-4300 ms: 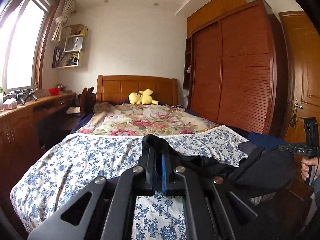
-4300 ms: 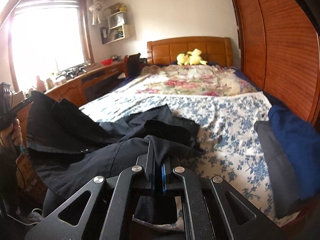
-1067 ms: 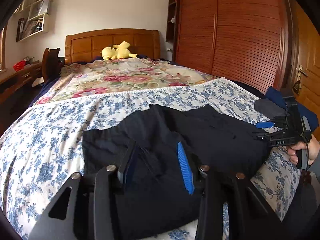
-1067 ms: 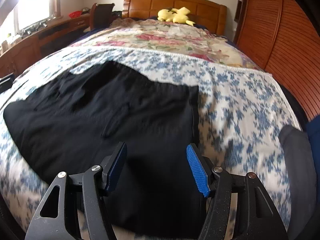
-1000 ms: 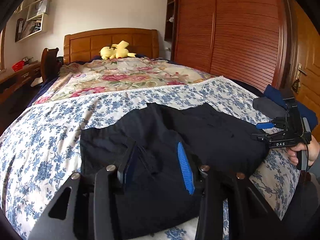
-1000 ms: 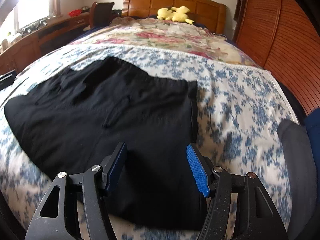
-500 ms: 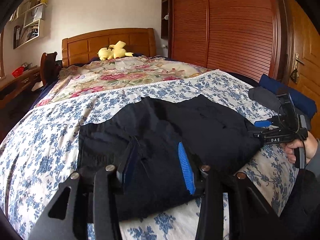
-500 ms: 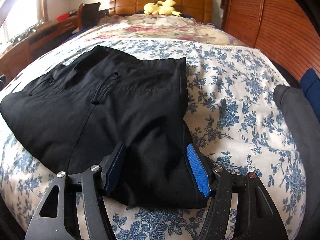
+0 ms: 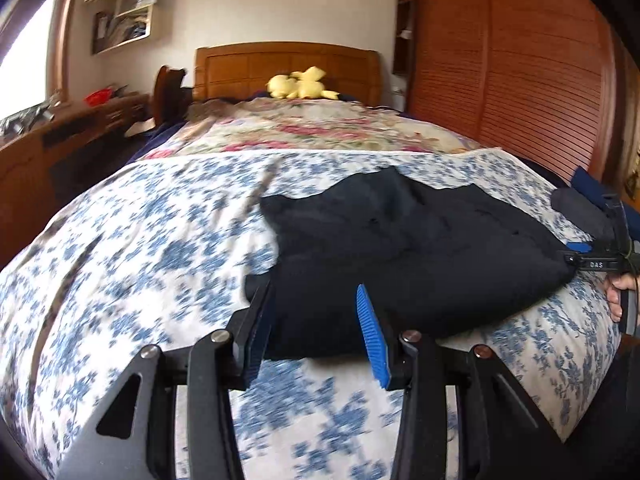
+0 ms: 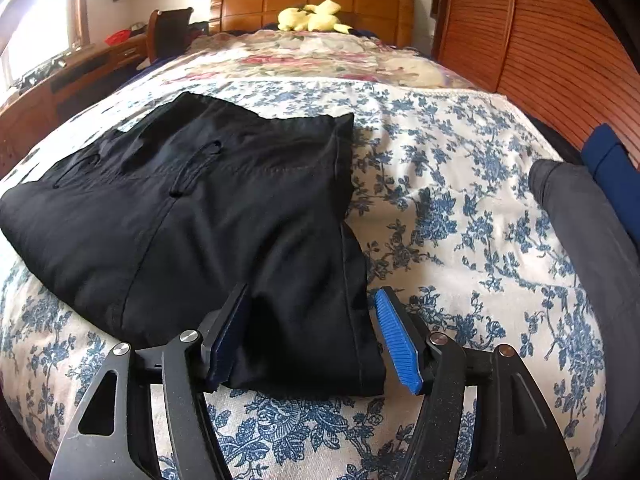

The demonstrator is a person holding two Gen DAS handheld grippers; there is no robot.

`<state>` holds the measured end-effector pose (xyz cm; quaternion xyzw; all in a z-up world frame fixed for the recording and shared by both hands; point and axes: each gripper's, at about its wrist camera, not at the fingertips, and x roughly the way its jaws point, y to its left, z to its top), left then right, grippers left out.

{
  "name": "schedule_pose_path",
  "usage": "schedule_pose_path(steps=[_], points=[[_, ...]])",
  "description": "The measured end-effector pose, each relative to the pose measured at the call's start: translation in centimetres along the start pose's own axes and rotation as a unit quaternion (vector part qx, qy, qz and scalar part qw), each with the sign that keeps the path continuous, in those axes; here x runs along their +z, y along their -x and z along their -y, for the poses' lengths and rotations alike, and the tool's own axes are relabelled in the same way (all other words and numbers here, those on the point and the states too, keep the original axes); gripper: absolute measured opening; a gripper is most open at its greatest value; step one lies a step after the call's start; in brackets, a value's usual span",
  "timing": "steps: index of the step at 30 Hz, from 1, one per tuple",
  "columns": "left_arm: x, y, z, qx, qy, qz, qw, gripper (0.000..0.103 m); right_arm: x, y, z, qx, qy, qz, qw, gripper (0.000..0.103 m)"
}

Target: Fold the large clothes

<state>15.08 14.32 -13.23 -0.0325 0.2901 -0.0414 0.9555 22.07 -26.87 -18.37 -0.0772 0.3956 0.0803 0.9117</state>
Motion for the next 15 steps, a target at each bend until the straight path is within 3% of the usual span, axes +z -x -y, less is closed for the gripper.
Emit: schedule_pose_path(steps=[15], points=[[-1.4,-3.8,-2.0,0.012,0.022,-0.056,0.9981,0.041,-0.3,-0.9,-0.9,-0.024,0.015,-0.013,1.000,0.067]])
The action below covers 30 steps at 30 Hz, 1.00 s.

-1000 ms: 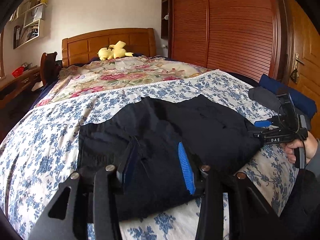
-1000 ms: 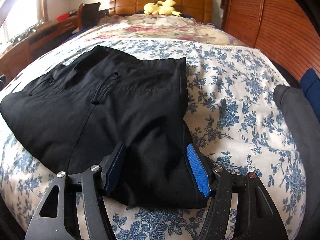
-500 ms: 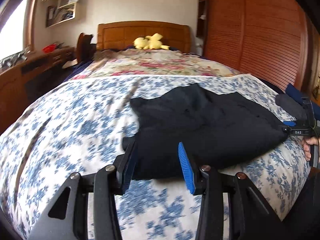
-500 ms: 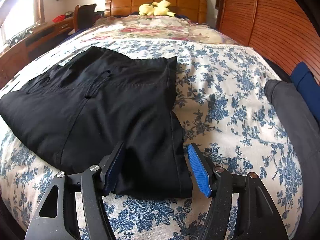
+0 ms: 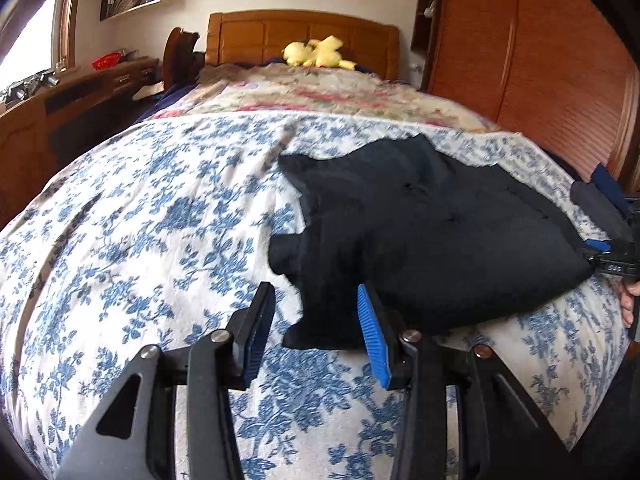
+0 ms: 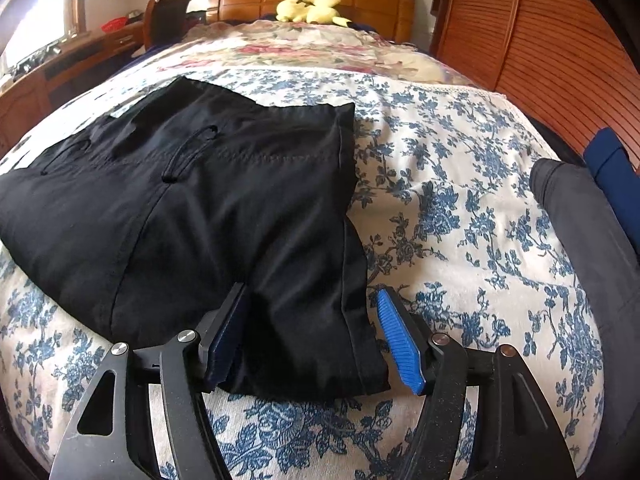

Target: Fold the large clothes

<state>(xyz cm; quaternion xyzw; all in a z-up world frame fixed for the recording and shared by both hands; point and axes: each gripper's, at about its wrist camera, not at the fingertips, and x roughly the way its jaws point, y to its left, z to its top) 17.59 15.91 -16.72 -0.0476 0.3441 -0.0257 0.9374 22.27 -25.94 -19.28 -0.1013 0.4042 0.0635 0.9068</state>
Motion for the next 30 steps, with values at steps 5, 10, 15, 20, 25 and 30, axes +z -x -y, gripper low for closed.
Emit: schedule_pose_path(steps=[5,10,15,20,25,30], points=[[-0.2,-0.6,-0.2,-0.003,0.004,-0.005,1.0000,0.041,-0.6,0.0,0.4,0.014,-0.020,-0.011,1.000,0.067],[-0.2,-0.6,-0.1,0.000,-0.002,0.001,1.0000,0.041,-1.0,-0.1,0.8,0.037,-0.048,-0.027,0.998,0.062],[-0.1,-0.9,-0.1,-0.030,-0.009,0.001,0.9995,0.020,-0.9,-0.4,1.0,0.080,-0.058,-0.030,0.995,0.045],[-0.3,-0.5,0.1,-0.043,-0.014,0.004,0.9990,0.005,-0.9,-0.3,1.0,0.115,-0.059,-0.023,0.991,0.022],[-0.7,2.3,0.8,-0.037,-0.011,0.027,0.9989,0.002,-0.7,1.0,0.2,0.099,-0.044,-0.005,0.994,0.013],[-2.4,5.5,2.2,-0.034,-0.018,0.037,0.9986,0.002,-0.6,4.1,0.2,0.104,-0.037,0.024,0.994,0.011]])
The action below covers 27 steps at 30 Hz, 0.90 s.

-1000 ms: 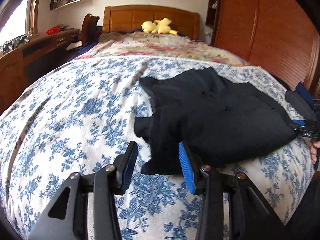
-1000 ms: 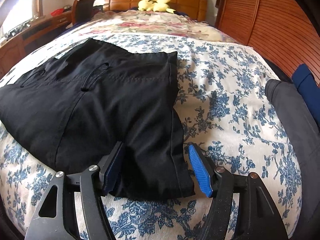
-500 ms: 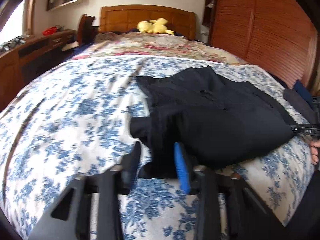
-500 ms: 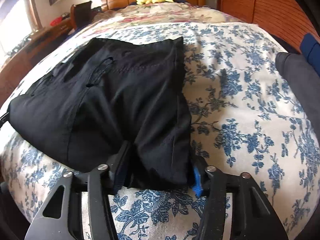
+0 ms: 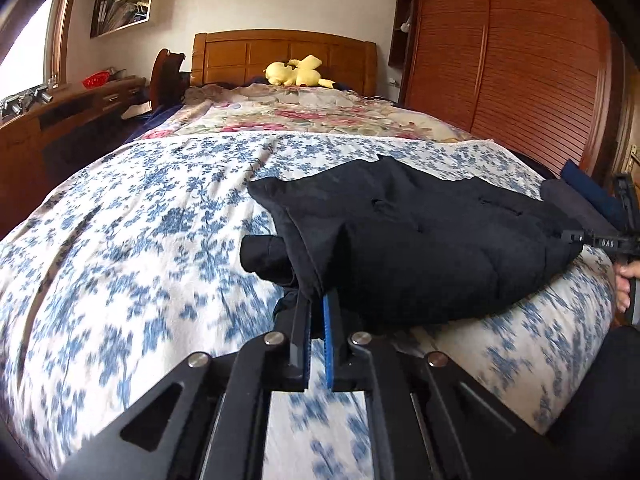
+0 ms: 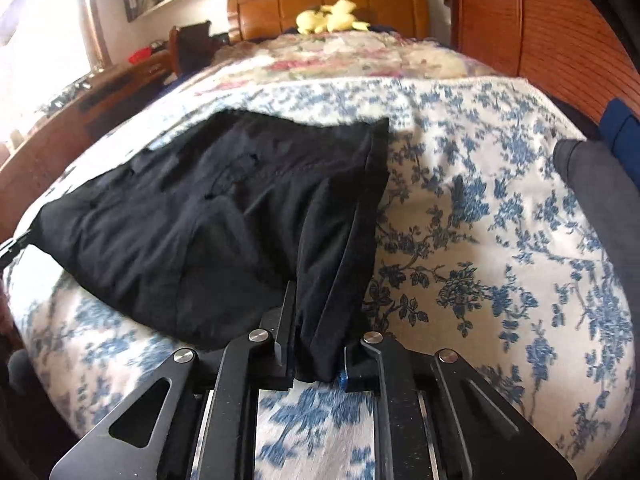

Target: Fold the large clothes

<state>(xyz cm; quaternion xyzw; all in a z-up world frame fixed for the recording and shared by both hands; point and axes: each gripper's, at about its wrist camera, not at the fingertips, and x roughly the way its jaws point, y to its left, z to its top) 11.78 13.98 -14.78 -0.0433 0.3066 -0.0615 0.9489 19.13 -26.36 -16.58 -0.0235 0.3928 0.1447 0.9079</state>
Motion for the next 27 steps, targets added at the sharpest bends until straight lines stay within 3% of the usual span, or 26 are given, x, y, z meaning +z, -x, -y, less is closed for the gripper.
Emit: schedule_pose_path(steps=[6,10,17,20,22,27], points=[[-2.2,3.7,1.8,-0.029,0.022,-0.005,0.9993,0.002,-1.5,5.7,-0.1,0.013,0.035,0.016,0.999,0.010],[-3.1,5.8,3.9,-0.036,0.009,-0.009,0.9993,0.002,-3.0,9.0,0.7,0.016,0.043,0.022,0.999,0.010],[-3.7,5.8,4.9,-0.019,-0.007,-0.034,0.9992,0.002,-5.6,9.8,2.4,0.011,0.031,-0.001,0.999,0.015],[-3.9,5.4,4.6,-0.019,0.000,-0.043,0.9989,0.003,-6.5,9.7,2.8,-0.009,0.029,-0.003,1.000,0.029],[-4.2,5.1,4.8,-0.014,-0.004,-0.048,0.9988,0.003,-6.5,9.9,3.2,-0.022,0.024,0.000,0.999,0.047],[-4.8,4.7,5.1,-0.002,-0.008,-0.056,0.9984,0.003,-5.5,11.9,2.4,-0.043,0.044,0.037,0.997,0.052]])
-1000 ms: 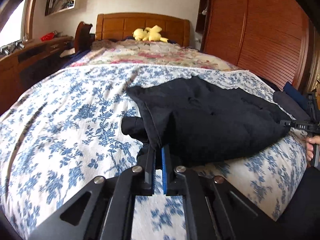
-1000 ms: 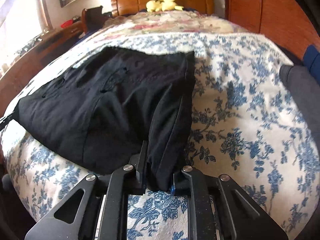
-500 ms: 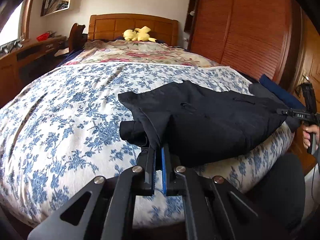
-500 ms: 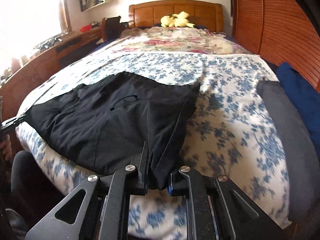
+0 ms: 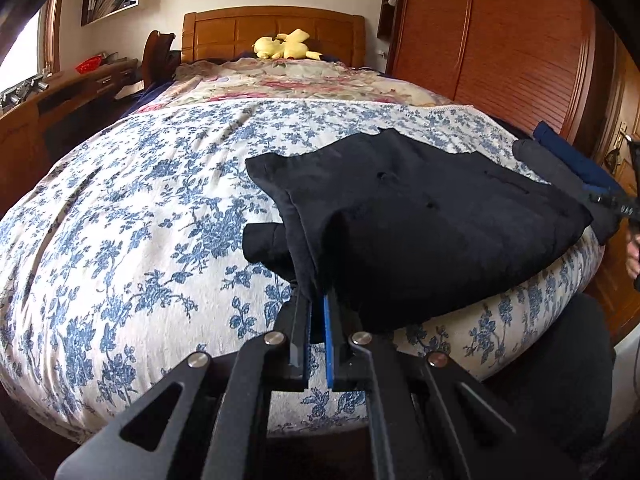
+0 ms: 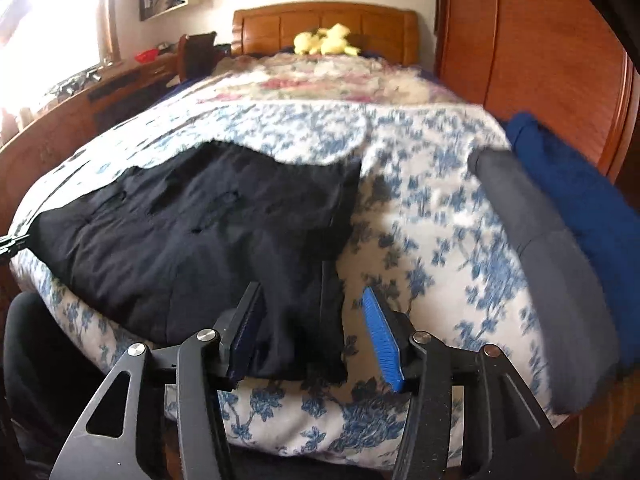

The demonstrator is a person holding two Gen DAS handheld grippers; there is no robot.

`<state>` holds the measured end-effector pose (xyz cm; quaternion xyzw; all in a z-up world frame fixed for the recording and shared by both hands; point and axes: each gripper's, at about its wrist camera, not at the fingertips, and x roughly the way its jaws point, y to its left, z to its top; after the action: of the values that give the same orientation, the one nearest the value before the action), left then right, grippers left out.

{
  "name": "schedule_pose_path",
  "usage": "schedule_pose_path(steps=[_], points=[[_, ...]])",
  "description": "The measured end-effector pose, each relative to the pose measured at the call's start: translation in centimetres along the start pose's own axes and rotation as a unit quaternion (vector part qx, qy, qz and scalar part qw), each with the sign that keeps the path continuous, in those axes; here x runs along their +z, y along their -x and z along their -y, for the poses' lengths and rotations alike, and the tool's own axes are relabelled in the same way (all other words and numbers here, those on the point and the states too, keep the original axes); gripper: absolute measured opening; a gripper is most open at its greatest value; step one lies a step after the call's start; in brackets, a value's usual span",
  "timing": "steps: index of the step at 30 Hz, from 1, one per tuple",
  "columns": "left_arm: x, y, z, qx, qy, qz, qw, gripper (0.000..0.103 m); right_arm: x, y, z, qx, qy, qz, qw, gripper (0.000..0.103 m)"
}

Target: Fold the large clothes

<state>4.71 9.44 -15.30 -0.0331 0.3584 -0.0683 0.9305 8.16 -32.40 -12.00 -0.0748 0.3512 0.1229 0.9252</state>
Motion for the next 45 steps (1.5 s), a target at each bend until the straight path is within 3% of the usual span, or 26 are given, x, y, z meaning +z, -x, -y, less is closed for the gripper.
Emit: schedule_pose_path(steps=[7,18,23,28,31,38,43,45], points=[[-1.4,-0.7,0.1,0.008,0.000,-0.010,0.9999,0.003,2.5,-1.4,-5.7,0.067,0.045,0.022,0.996,0.052],[-1.5,-0.6,-0.1,0.000,0.000,-0.011,0.9999,0.003,3.5,-9.9,-22.2,0.219,0.114,-0.019,0.969,0.047],[-1.6,-0.3,0.3,-0.004,-0.006,-0.010,0.9999,0.003,2.1,-12.9,-25.6,0.223,0.139,-0.070,0.962,0.047],[-1.4,-0.3,0.2,0.000,-0.004,-0.010,0.9999,0.003,1.7,-12.4,-24.6,0.234,0.136,-0.067,0.960,0.045],[-1.4,-0.3,0.1,0.001,-0.005,-0.011,0.9999,0.003,2.1,-10.4,-22.5,0.215,0.129,-0.052,0.967,0.045],[-1.5,-0.6,0.0,0.003,-0.002,-0.014,0.9999,0.003,2.5,-6.8,-12.6,0.104,0.105,-0.031,0.988,0.045],[-1.6,-1.0,0.0,0.005,-0.001,-0.021,0.9998,0.005,2.4,-5.6,-6.8,0.070,0.064,-0.032,0.995,0.045],[-1.6,-1.0,0.0,0.006,0.000,-0.022,0.9997,0.006,1.4,-6.2,-5.1,0.058,0.057,-0.052,0.995,0.045]])
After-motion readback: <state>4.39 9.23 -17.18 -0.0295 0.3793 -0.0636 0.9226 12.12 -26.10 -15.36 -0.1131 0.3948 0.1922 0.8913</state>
